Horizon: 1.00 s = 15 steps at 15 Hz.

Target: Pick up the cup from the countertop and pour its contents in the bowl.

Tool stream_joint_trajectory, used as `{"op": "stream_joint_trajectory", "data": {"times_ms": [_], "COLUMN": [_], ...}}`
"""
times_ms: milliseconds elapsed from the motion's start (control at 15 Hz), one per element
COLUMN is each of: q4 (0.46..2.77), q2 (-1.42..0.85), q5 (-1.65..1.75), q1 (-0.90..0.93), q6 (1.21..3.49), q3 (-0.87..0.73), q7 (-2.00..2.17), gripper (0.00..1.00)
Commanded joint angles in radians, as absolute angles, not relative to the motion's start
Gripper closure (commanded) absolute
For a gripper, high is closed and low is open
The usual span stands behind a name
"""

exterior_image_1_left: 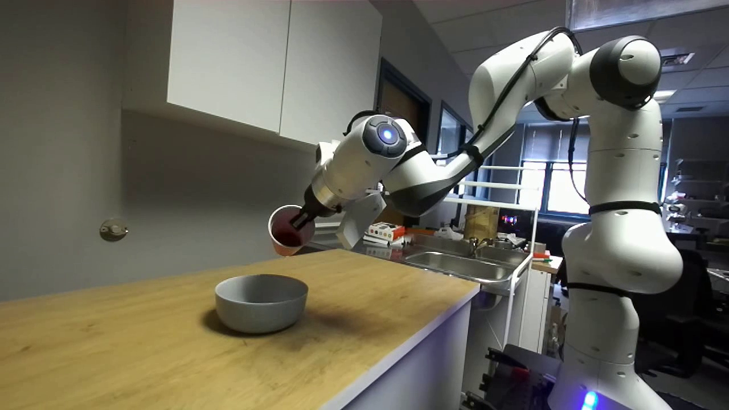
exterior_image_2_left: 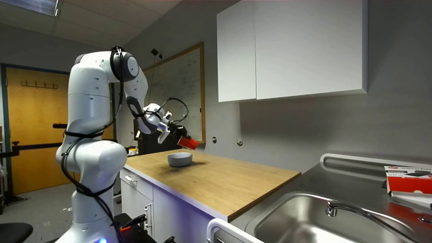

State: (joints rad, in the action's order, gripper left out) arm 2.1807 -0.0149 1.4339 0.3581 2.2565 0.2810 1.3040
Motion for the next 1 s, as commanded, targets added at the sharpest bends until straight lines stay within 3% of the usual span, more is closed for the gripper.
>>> {"op": "stream_joint_trajectory", "data": {"times_ms": [0, 933], "q4": [2.213, 2.281], "q2": [0.001, -0.085], "q5": [1.571, 2.017], "q1": [0.354, 0.374], "q6": [2.212, 1.918], "q3": [0.307, 0.359], "q7": [1.454, 1.854], "gripper": [0.97, 0.97]}}
